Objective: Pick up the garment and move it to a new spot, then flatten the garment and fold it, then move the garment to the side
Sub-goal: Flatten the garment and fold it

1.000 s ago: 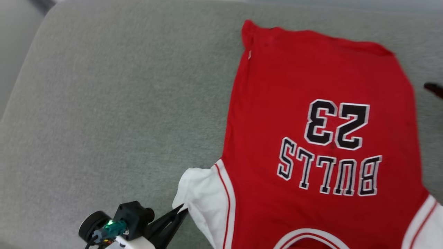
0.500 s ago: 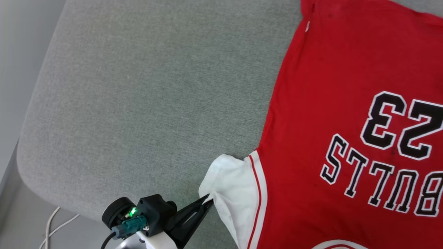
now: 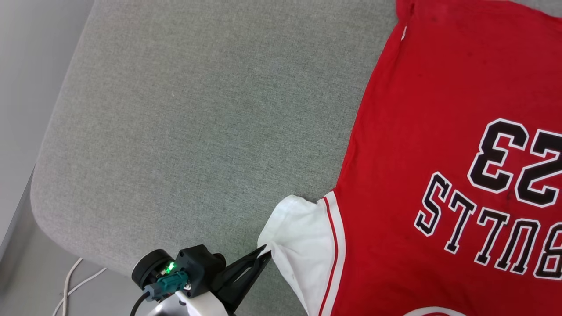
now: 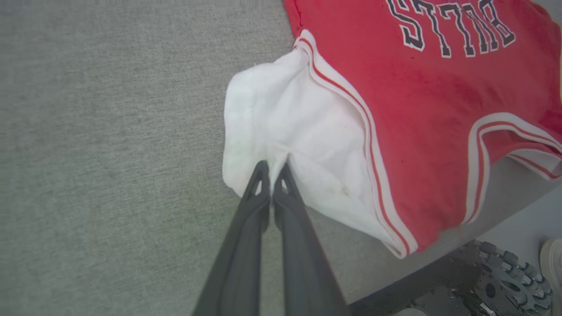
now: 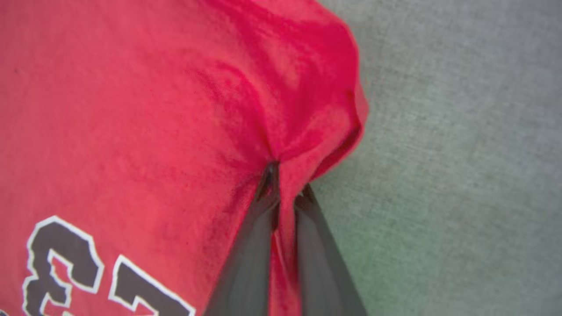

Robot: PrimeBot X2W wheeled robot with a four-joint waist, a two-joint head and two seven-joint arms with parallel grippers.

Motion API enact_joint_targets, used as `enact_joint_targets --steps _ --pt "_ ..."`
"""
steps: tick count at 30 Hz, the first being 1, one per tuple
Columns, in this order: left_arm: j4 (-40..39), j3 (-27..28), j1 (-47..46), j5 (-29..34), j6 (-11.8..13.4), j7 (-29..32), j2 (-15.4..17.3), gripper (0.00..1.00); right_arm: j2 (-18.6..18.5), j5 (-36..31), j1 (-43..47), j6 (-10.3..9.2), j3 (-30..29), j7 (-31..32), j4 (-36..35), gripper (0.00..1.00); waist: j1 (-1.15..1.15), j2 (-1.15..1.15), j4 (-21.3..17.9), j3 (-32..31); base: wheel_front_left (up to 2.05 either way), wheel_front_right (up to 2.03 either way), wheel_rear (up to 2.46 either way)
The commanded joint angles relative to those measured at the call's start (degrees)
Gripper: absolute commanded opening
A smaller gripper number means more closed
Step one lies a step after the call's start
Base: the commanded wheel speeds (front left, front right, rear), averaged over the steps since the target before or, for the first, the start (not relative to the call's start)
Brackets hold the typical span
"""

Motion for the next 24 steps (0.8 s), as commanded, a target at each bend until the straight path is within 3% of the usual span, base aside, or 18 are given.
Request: enact_joint_targets --steps 1,14,24 --pt "0.37 0.36 -0.33 -0.23 0.27 -0.39 0.33 0.00 0.98 -0.24 6.42 -0.01 0.42 1.32 2.60 0.00 0.00 0.00 -1.10 -1.49 0.00 0.00 0.00" --pt "0.97 2.07 2.26 -1.96 2.22 -0.21 2.71 0.00 1.14 3.41 15.74 -0.02 1.00 -2.14 0.74 0.00 0.00 0.00 -9.04 -10.98 0.00 0.00 0.00" --pt "0.83 3.80 5.45 -3.99 4.83 -0.86 4.60 0.00 -0.13 9.80 28.97 -0.02 0.57 -5.60 -6.49 0.00 0.00 0.00 -16.40 -18.78 0.00 0.00 0.00"
